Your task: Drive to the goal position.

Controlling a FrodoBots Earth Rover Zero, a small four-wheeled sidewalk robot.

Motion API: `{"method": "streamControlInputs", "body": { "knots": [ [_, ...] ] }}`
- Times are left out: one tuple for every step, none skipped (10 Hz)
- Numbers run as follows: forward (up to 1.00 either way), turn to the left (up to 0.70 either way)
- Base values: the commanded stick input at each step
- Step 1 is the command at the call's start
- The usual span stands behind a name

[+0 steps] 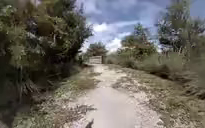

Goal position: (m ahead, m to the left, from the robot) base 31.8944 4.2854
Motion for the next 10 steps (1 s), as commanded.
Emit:
{"method": "streamControlInputs", "body": {
  "knots": [
    [0.85, 0.00],
    [0.85, 0.00],
    [0.85, 0.00],
    [0.85, 0.00],
    [0.85, 0.00],
    [0.85, 0.00],
    [0.85, 0.00],
    [0.85, 0.00],
    [0.85, 0.00],
    [0.85, 0.00]
  ]
}}
